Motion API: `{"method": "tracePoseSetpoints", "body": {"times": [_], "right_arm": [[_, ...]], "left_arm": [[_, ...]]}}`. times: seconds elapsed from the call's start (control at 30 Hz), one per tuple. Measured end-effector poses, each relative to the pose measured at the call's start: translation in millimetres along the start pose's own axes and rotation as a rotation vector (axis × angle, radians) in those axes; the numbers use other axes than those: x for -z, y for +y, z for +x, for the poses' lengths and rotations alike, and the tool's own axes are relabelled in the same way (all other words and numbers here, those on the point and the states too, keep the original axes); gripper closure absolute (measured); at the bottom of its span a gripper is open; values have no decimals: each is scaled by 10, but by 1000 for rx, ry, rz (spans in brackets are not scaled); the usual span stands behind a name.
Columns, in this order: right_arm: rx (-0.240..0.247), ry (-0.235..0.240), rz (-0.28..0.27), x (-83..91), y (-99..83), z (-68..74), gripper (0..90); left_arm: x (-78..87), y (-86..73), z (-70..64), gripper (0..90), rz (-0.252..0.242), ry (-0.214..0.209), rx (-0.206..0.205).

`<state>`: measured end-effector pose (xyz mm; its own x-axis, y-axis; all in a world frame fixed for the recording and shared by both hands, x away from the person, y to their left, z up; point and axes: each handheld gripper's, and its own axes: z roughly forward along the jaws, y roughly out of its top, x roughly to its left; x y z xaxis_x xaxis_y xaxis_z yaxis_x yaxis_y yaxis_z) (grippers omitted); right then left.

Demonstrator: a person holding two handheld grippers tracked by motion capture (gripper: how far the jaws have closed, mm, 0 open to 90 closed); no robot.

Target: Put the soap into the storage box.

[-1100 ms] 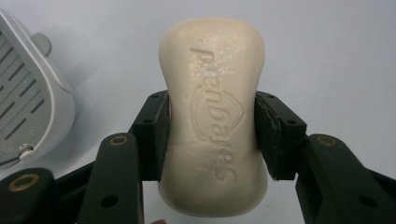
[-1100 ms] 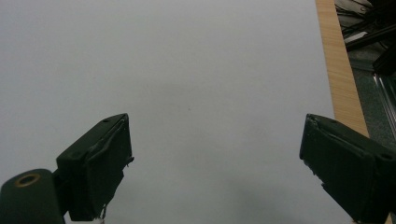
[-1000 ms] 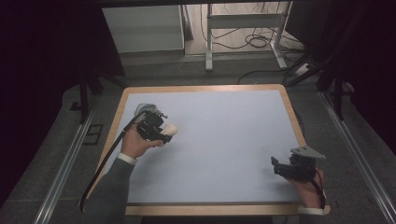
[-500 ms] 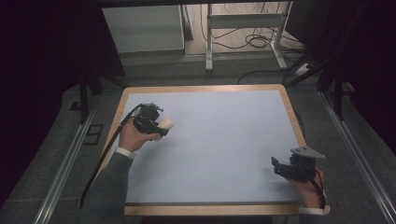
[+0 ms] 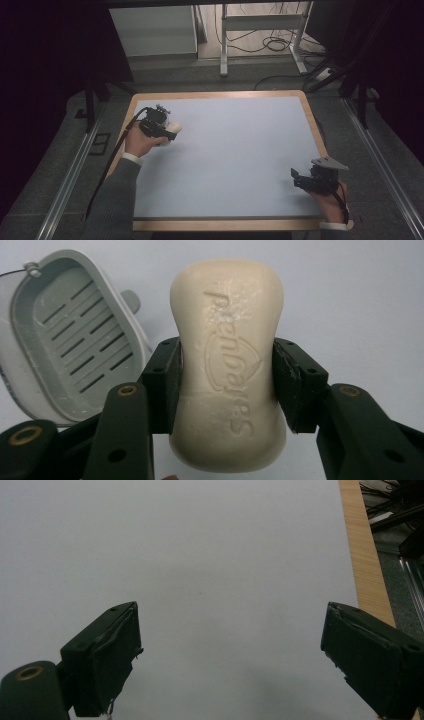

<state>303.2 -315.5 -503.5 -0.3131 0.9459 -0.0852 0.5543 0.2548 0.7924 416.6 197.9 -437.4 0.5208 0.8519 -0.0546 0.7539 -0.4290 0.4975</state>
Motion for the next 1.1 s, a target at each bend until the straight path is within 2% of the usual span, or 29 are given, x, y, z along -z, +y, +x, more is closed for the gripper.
{"method": "tracePoseSetpoints", "body": {"times": [0.53,0.57,1.1], "right_arm": [[-2,-3,0,3,-4,-9,91],[-1,-3,1,3,-6,-14,91],[-2,-9,9,-5,-15,-17,91]], "left_arm": [[-112,62,304,494,12,24,84],[-121,61,332,494,5,25,100],[-131,67,518,494,8,38,149]]}}
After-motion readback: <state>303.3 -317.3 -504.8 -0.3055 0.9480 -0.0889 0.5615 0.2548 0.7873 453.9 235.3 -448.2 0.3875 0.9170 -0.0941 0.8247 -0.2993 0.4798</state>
